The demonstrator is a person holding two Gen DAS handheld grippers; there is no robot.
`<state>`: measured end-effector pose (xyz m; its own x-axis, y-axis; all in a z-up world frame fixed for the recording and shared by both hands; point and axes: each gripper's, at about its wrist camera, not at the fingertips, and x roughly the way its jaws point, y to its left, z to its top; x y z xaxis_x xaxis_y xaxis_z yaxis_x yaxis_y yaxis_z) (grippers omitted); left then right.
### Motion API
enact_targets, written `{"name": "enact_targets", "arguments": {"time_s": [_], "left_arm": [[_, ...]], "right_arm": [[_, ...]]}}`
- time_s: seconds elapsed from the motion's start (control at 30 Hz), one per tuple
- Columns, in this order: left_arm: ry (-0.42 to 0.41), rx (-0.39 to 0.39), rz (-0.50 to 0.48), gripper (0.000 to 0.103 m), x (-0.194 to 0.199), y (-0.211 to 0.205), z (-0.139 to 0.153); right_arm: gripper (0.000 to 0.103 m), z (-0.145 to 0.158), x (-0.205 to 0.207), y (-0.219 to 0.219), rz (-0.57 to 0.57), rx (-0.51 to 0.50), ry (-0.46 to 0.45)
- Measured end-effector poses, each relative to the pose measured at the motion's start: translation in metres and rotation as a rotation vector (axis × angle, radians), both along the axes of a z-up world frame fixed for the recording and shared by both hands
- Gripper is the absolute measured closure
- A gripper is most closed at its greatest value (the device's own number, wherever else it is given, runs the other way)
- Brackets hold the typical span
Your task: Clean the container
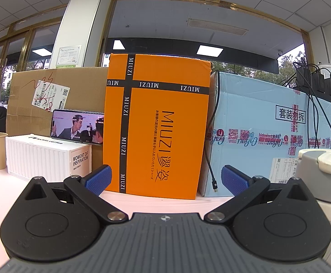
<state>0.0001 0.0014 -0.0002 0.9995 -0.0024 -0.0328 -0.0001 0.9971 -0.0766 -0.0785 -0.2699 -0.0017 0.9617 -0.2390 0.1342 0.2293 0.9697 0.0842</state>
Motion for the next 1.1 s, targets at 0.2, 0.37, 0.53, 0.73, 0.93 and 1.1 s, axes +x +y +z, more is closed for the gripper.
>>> {"name": "enact_targets", "arguments": {"time_s": [0.2, 0.37, 0.53, 0.73, 0.93, 1.1], "left_arm": [[0.0, 0.001, 0.0, 0.0, 0.0003, 0.0004, -0.0002], [-0.001, 0.001, 0.0, 0.0, 0.0001, 0.0, 0.0001], [-0.001, 0.002, -0.001, 0.0, 0.0005, 0.0003, -0.0001], [-0.001, 0.002, -0.001, 0.0, 0.001, 0.0012, -0.0007], [-0.002, 0.006, -0.001, 0.0, -0.0008, -0.0005, 0.0003], [-0.011, 0.026, -0.003, 0.0, -0.0025, -0.0041, 0.0007]], "right_arm": [[0.0, 0.0001, -0.0003, 0.0001, 0.0, 0.0, 0.0], [0.0, 0.0001, -0.0003, 0.0, 0.0, 0.0, 0.0], [0.0, 0.0, 0.0, -0.0004, 0.0, 0.0, 0.0], [0.0, -0.0002, 0.0005, -0.0008, 0.0, 0.0, 0.0], [0.0, -0.0019, 0.0036, -0.0012, 0.001, 0.0, 0.001], [0.0, -0.0024, 0.001, 0.0, 0.002, -0.002, 0.013]]}}
